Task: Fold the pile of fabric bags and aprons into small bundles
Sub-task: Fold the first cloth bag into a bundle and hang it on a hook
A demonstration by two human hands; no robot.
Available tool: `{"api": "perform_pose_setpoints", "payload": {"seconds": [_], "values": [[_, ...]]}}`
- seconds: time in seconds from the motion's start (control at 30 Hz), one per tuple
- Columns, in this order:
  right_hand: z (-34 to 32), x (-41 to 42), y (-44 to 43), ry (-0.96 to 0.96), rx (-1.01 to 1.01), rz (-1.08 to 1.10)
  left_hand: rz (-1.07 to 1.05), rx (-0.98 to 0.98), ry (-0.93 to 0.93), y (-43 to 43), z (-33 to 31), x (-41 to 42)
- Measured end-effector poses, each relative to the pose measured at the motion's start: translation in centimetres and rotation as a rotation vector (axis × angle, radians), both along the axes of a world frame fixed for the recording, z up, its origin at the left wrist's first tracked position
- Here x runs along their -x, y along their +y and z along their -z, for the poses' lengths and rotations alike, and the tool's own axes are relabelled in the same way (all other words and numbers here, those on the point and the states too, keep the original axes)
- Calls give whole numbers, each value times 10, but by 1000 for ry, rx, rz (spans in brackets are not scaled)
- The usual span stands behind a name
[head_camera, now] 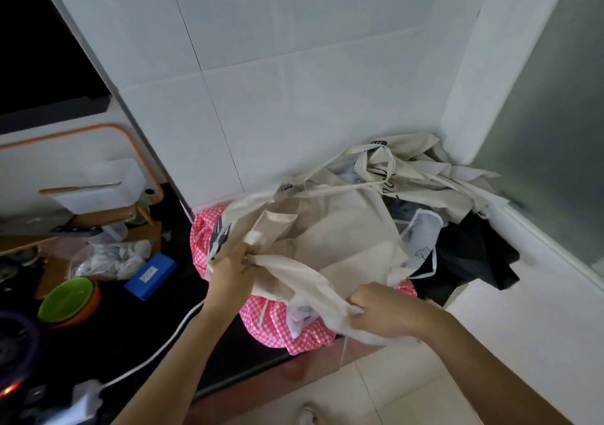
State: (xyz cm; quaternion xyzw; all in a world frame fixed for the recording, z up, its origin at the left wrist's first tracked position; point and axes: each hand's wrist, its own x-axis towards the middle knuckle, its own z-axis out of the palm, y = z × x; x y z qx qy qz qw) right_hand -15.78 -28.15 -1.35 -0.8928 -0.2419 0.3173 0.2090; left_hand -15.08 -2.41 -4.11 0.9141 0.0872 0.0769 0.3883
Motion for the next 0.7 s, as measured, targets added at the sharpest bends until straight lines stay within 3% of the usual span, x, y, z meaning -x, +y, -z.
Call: {"api": "perform_pose_setpoints", "payload": {"seconds": [0.13,0.23,0.3,0.4,0.47,0.53,0.6,0.7], "values": [[-5,43,-7,398,-88,-48,36,150,-40,-18,-10,34],[1,73,-16,525,-116,-94,-67,167,-16,-9,-10,63],[12,80,-23,406,-153,-35,-175,104,76,12,-1,77],[30,68,-37,200,-264,268,-278,40,283,43,12,87],[42,54,-44,88,-320,443,-327,52,502,52,21,83],[50,37,-47,-42,-346,544,-353,-79,666,53,22,73],[56,16,-47,-179,-327,558,-341,-85,696,45,22,59],[65,-20,-41,-174,-213,470,-258,-88,537,16,26,42]]}}
